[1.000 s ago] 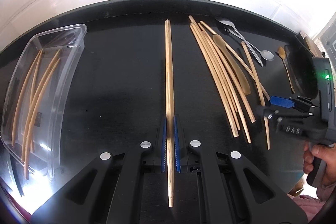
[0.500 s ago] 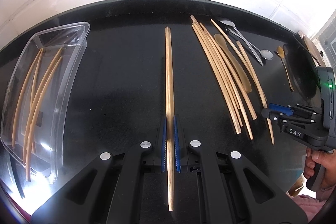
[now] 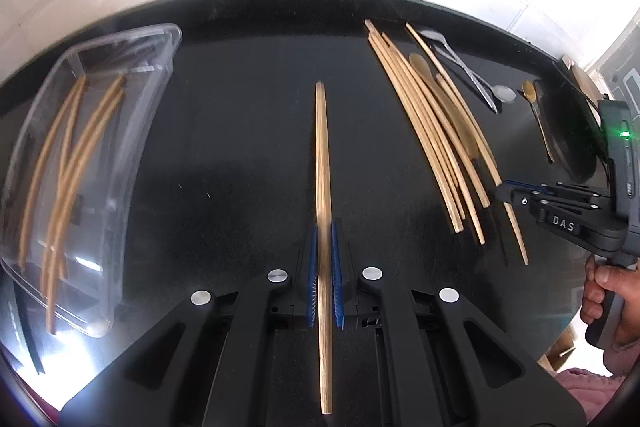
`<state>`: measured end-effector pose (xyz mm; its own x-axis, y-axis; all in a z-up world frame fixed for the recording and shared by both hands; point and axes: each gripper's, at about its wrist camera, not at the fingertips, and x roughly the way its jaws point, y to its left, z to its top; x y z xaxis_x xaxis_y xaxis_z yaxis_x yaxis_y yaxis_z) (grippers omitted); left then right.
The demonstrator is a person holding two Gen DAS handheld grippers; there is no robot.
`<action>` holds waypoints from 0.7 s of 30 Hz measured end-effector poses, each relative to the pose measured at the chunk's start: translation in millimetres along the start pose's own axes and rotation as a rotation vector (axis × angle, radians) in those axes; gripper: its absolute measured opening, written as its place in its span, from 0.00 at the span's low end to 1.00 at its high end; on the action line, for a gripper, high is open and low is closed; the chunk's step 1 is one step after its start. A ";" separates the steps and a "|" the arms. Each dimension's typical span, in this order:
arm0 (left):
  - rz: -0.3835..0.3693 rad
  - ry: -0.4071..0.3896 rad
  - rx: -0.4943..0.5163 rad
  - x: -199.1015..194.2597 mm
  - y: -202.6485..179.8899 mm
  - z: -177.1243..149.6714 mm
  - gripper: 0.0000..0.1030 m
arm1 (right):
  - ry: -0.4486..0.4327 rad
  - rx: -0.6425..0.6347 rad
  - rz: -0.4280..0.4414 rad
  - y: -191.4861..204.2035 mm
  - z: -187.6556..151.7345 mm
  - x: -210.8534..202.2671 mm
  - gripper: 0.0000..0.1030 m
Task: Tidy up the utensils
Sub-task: 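Carry the chopstick in the left tool over the clear container while the right tool carries its chopstick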
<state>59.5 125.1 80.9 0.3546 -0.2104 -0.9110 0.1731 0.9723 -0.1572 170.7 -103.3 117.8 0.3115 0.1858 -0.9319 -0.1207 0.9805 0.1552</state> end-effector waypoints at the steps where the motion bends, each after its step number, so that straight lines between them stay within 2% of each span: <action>1: -0.014 0.016 -0.013 4.9 1.0 -1.3 0.05 | 0.000 -0.008 -0.006 -0.3 -2.0 -1.1 0.08; 5: -0.047 0.041 -0.055 14.8 6.4 -4.6 0.05 | 0.005 0.038 0.019 -11.6 -23.1 -1.6 0.08; 8: -0.049 0.024 -0.067 11.1 7.6 -2.4 0.05 | -0.007 0.106 0.087 -21.3 -29.4 -12.1 0.08; 10: -0.050 0.020 -0.060 8.9 6.1 -0.2 0.05 | -0.011 0.156 0.162 -27.7 -31.6 -21.3 0.08; 13: -0.047 0.044 -0.052 15.1 2.2 -1.6 0.05 | -0.023 0.119 0.133 -23.6 -35.1 -25.9 0.08; 16: -0.053 0.054 -0.067 18.9 4.3 -4.6 0.05 | -0.013 0.133 0.132 -21.0 -38.5 -19.8 0.08; 21: -0.044 -0.041 -0.081 -6.5 6.8 6.9 0.05 | -0.070 0.114 0.141 -10.7 -32.1 -33.7 0.08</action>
<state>64.7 132.4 88.4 0.3854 -0.2558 -0.8866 0.1155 0.9666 -0.2287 131.3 -122.2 137.0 0.3645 0.3217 -0.8739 -0.0609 0.9447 0.3223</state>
